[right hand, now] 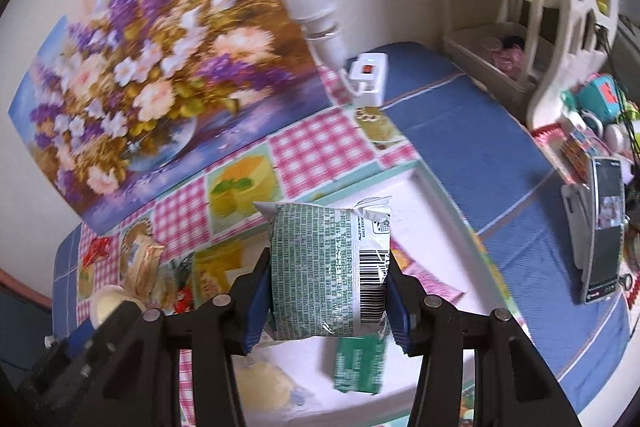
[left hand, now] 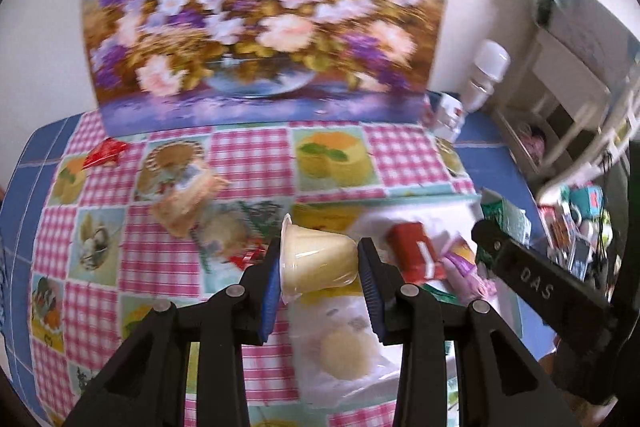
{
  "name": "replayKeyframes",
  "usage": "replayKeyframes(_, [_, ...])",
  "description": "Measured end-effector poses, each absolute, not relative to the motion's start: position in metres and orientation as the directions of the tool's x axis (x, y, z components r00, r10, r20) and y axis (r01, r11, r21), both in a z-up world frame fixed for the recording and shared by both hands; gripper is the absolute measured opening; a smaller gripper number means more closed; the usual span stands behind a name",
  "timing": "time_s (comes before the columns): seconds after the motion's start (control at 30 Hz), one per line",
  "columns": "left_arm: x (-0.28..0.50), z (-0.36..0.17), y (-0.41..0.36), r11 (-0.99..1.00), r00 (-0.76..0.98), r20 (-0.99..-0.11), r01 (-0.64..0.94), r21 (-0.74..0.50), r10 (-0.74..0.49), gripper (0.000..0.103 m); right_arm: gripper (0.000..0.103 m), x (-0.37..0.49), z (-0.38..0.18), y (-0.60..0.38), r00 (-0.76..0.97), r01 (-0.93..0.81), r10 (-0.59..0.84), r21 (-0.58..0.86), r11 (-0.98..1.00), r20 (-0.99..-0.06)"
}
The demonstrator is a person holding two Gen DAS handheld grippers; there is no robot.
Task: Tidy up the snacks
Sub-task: 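Carry the jelly cup with left tool while right tool carries the biscuit roll to tray, then open the left tool over the tray while right tool releases the biscuit roll there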
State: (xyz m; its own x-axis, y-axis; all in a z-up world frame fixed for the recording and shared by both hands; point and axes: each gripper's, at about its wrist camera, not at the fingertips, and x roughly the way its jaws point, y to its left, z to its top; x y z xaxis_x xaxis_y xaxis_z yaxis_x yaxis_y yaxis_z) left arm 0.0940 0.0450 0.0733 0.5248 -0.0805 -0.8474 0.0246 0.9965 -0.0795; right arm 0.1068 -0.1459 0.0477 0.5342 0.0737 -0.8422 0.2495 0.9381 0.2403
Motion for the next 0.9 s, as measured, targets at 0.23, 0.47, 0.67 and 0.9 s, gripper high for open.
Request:
replayKeyframes(0.23, [0.096, 0.056, 0.008, 0.992, 0.470, -0.874, 0.091, -0.092, -0.124, 0.038, 0.053, 0.108, 0.027, -0.159, 0.483, 0.275, 0.101, 0.260, 0.926, -0.870])
replayKeyframes(0.47, [0.100, 0.021, -0.004, 0.989, 0.378, -0.914, 0.087, -0.123, -0.147, 0.038, 0.053, 0.114, -0.006, -0.155, 0.398, 0.287, 0.133, 0.261, 0.922, -0.908])
replayKeyframes(0.67, [0.102, 0.007, -0.008, 0.990, 0.342, -0.930, 0.085, -0.115, -0.138, 0.038, 0.054, 0.116, -0.016, -0.154, 0.370, 0.292, 0.145, 0.264, 0.919, -0.918])
replayKeyframes(0.9, [0.103, 0.003, -0.010, 0.990, 0.329, -0.935, 0.089, -0.111, -0.134, 0.038, 0.054, 0.116, -0.016, -0.154, 0.366, 0.297, 0.143, 0.261, 0.919, -0.920])
